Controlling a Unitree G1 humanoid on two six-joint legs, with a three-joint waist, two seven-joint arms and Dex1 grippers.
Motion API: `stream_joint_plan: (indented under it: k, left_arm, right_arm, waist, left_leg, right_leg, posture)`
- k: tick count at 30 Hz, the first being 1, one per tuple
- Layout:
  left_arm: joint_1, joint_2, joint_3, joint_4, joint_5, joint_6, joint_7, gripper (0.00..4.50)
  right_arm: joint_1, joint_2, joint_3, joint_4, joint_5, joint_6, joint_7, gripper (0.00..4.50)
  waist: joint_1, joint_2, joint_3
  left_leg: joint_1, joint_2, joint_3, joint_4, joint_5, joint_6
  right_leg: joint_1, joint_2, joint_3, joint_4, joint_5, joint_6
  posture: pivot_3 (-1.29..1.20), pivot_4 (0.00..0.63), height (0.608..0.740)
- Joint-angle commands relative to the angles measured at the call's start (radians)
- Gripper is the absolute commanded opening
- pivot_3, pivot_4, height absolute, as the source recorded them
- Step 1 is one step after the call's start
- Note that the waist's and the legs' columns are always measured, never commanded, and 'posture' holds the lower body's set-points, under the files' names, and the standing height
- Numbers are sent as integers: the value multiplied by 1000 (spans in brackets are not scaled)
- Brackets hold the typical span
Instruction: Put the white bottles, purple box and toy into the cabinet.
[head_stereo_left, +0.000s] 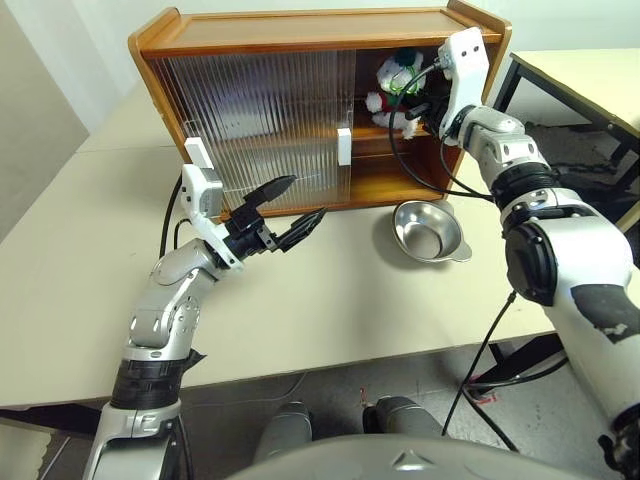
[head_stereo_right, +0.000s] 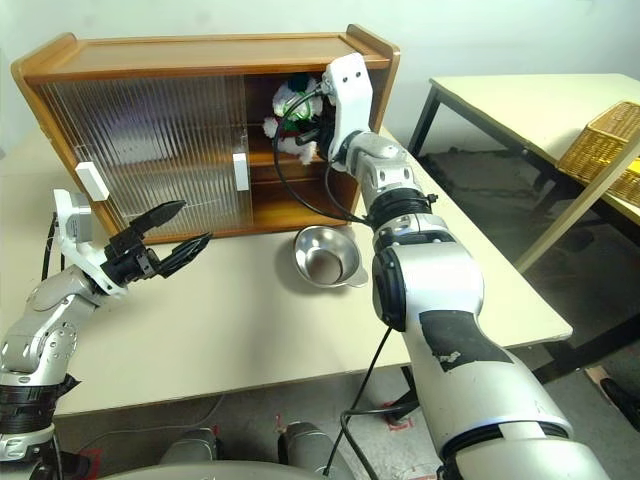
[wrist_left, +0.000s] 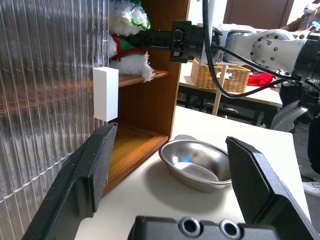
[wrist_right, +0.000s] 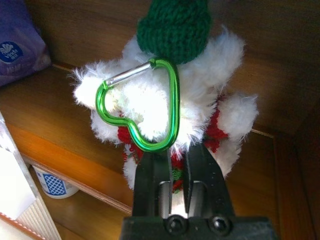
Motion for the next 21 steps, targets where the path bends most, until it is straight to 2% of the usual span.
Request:
stream_joint_plan:
  k: [1,9,10,21]
  left_arm:
    - [4,7,1,-18,4,4,2,4500]
    - [-1,1,-7,-11,5,2,-1,4500]
    - [-3,0,-9,-9,6,2,-2,4500]
    - [-4,-11,-22,-6,7,2,-8,4500]
  right_arm:
    - [-5,8,-4,26,-18,13,-17,1361]
    - [-6,-2,-25,18,-6,25,-5,4308]
    - [-6,-4,-26,16,-5,25,-3,4452]
    - [35,-58,-45,-115,38,54,99,4452]
  waist:
    - [1,0,0]
    - [1,0,0]
    - [1,0,0]
    - [0,0,0]
  left_leg:
    - [0,0,0,0,0,0]
    - [-3,0,0,0,0,-1]
    - [-3,0,0,0,0,-1]
    - [-3,0,1,0,0,0]
  right_leg:
    - [0,0,0,0,0,-1]
    - [-2,0,0,0,3,-7]
    - [-3,0,0,0,3,-7]
    - [-3,0,0,0,3,-8]
  posture:
    - [-16,0,740]
    - [-33,0,740]
    - [-33,0,740]
    - [-54,0,740]
